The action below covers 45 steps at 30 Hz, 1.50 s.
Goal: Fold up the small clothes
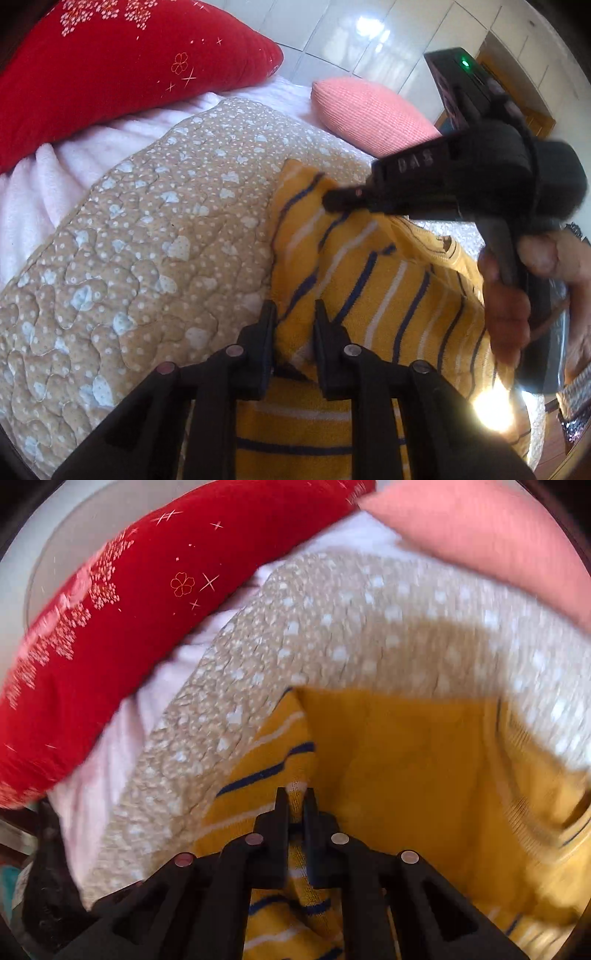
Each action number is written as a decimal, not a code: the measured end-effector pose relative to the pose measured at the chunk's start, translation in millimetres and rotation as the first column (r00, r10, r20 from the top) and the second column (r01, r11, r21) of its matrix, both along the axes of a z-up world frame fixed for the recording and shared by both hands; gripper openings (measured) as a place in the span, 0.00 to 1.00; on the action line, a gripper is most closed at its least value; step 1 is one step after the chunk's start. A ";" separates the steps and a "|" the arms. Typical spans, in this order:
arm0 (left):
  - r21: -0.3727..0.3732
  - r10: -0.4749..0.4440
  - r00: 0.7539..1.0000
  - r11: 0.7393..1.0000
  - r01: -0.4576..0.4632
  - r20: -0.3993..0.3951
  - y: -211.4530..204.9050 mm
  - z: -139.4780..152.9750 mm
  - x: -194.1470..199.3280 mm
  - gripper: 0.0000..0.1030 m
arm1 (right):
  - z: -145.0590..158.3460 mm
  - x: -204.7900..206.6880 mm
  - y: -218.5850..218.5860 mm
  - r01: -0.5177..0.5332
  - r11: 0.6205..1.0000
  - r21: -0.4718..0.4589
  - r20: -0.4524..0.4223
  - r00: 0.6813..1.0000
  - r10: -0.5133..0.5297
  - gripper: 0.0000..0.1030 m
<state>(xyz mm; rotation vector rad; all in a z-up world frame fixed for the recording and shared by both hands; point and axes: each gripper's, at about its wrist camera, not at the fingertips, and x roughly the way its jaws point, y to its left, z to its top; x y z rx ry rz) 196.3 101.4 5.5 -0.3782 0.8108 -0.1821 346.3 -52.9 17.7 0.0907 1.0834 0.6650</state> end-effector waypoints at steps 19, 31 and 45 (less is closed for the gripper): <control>0.065 0.017 0.993 0.998 -0.025 0.115 0.4 56.3 -31.7 0.62 | 55.1 -127.7 -229.9 0.430 0.889 -0.159 0.115 0.902 -0.416 0.57; 0.091 0.006 0.991 0.996 -0.018 0.136 7.1 59.3 -44.8 0.70 | -26.2 -161.0 -255.4 0.487 0.871 -0.074 -0.056 0.870 -0.491 0.17; 0.070 0.023 0.997 0.997 -0.028 0.075 22.2 46.9 -36.0 0.70 | 16.7 -137.4 -259.9 0.579 0.772 -0.264 0.197 0.815 -0.544 0.40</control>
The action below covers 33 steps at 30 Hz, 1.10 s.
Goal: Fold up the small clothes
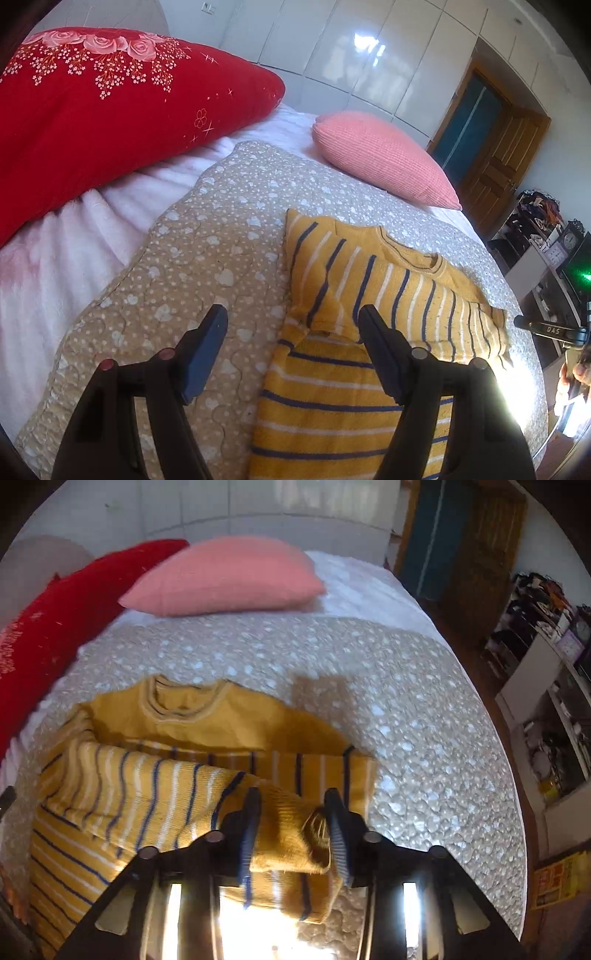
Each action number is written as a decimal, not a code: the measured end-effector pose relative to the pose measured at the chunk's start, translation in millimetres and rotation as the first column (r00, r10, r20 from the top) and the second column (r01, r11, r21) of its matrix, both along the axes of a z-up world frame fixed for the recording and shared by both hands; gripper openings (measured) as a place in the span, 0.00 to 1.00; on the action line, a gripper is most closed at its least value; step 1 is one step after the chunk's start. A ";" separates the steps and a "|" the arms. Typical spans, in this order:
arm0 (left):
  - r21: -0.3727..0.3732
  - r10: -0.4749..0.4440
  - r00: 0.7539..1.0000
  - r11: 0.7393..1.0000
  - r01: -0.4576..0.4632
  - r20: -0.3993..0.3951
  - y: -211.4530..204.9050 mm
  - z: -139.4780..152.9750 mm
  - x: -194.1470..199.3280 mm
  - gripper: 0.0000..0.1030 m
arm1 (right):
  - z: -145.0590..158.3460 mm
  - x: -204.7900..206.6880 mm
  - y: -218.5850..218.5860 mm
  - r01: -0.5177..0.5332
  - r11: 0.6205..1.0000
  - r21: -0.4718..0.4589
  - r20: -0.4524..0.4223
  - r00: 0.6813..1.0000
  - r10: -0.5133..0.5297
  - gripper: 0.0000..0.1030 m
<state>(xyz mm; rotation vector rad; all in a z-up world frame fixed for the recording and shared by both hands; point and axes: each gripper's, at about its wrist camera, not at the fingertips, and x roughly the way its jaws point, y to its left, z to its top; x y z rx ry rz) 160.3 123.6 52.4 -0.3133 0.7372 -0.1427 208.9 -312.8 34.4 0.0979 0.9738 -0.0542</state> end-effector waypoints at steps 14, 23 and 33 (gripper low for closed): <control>0.023 -0.012 0.984 1.000 0.016 -0.175 -7.4 -40.9 23.0 0.71 | -51.4 -9.1 39.1 -0.032 0.862 0.505 0.034 0.999 0.017 0.62; 0.031 -0.035 0.982 0.999 0.041 -0.183 -12.7 -42.9 -13.2 0.73 | -72.7 -132.3 14.1 -0.057 0.896 0.440 0.035 0.998 0.046 0.61; 0.132 -0.096 0.985 0.985 0.115 -0.143 -19.0 -47.4 -133.0 0.75 | -107.5 -263.5 -28.2 0.029 0.849 0.527 0.169 0.976 -0.139 0.75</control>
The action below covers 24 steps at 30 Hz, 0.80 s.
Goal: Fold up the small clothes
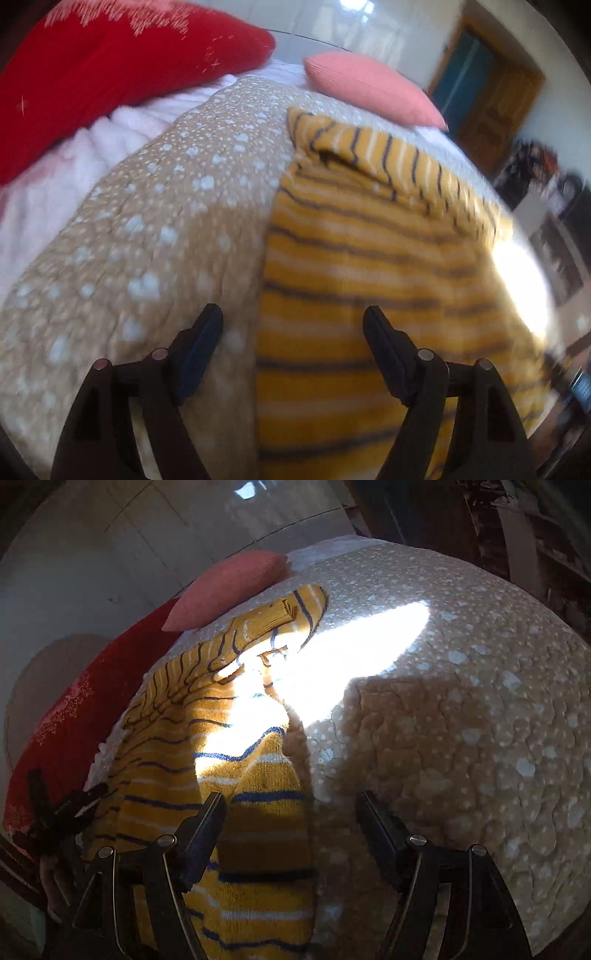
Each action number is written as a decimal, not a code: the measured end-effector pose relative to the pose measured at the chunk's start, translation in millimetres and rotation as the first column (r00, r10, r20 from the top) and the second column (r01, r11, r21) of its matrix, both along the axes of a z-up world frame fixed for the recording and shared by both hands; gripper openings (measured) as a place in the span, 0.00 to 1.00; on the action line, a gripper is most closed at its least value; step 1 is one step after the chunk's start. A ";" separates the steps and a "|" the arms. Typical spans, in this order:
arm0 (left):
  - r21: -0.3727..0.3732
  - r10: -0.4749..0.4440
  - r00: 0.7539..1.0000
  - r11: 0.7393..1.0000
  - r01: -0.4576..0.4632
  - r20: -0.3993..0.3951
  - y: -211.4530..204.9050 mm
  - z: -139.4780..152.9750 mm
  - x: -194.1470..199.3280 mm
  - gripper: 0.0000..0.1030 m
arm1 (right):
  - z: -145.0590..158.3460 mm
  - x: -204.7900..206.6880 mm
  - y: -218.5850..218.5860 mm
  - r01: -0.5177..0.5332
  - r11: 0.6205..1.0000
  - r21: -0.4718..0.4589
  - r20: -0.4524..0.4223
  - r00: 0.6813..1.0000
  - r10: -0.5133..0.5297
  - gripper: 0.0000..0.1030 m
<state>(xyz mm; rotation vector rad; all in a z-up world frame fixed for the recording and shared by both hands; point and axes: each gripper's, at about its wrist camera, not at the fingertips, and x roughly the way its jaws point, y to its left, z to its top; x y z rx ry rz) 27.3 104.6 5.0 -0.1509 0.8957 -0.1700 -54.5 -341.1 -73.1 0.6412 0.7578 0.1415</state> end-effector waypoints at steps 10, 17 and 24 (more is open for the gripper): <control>-0.128 -0.111 0.994 0.986 0.111 0.005 -8.0 7.6 -72.3 0.92 | -3.5 -34.7 -8.8 0.013 0.998 0.065 0.063 0.998 -0.017 0.75; -0.411 -0.194 0.980 0.898 0.155 -0.054 13.2 8.9 -82.2 0.77 | -14.8 -59.1 -20.7 -0.022 0.978 0.210 0.088 0.996 0.004 0.75; -0.475 -0.254 0.963 0.860 0.183 -0.088 1.0 -2.1 -88.6 0.55 | -32.5 -53.9 0.5 -0.186 0.867 0.462 0.123 0.982 0.145 0.76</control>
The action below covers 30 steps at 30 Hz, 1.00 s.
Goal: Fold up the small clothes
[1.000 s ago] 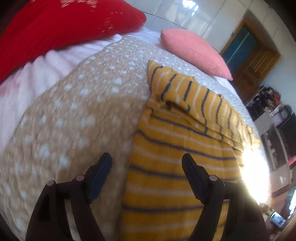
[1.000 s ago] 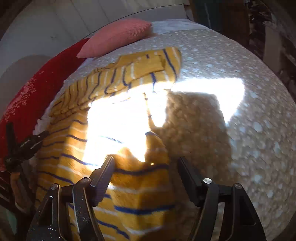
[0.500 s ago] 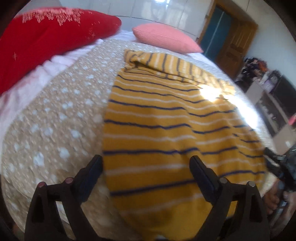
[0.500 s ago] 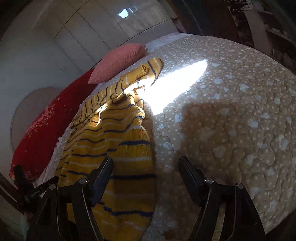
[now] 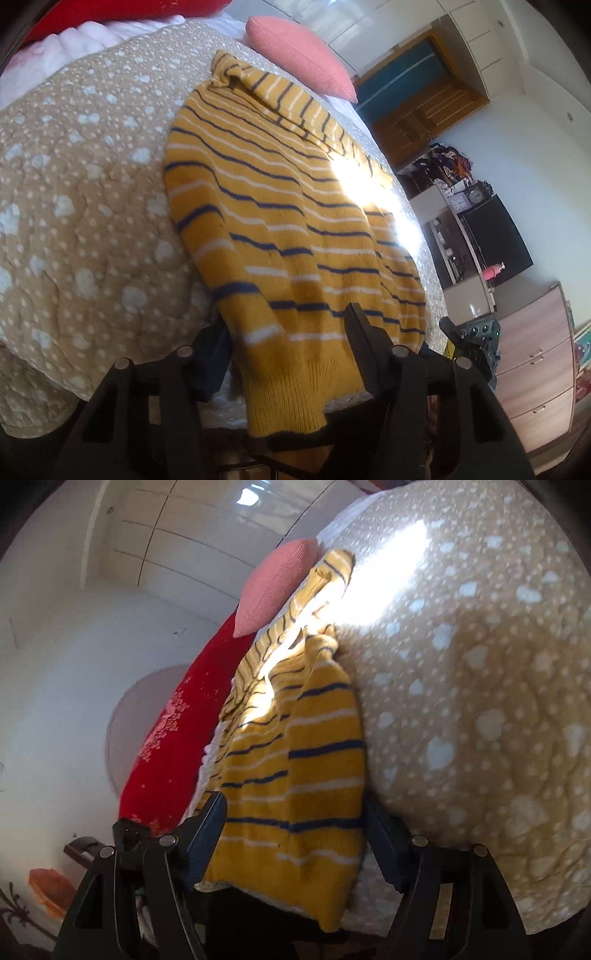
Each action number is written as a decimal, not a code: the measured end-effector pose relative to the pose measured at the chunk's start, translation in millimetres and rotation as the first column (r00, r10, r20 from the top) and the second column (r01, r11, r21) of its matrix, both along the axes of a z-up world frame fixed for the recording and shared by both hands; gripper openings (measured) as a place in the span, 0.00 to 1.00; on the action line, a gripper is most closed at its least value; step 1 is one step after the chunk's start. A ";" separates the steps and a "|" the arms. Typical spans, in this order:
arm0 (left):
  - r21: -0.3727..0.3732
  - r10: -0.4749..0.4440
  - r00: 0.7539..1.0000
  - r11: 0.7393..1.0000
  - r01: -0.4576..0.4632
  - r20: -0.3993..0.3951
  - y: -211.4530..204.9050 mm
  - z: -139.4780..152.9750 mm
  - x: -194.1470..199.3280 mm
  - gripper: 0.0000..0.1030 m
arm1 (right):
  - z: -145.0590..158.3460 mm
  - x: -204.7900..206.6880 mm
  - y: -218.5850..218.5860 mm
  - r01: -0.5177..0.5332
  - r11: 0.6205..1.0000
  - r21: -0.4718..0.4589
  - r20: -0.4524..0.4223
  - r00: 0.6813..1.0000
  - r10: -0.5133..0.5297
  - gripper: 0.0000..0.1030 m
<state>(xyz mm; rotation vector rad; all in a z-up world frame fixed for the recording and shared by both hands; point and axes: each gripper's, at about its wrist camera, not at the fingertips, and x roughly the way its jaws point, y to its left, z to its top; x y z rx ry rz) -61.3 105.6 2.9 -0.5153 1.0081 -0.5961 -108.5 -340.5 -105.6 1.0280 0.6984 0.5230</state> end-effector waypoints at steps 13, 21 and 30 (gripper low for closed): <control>-0.029 0.004 0.999 1.000 -0.005 -0.049 -15.4 -13.0 -2.5 0.49 | -15.4 4.7 37.3 -0.128 0.983 0.128 0.011 0.992 0.128 0.73; 0.127 0.096 0.995 0.988 -0.092 -0.031 -9.7 13.8 -7.5 0.08 | -36.3 5.1 40.0 -0.039 0.984 0.172 -0.130 0.990 0.062 0.12; 0.113 0.079 0.995 0.990 -0.085 0.058 -1.8 49.9 -61.9 0.08 | 32.5 -30.4 43.5 -0.107 0.990 0.092 0.064 0.993 0.101 0.10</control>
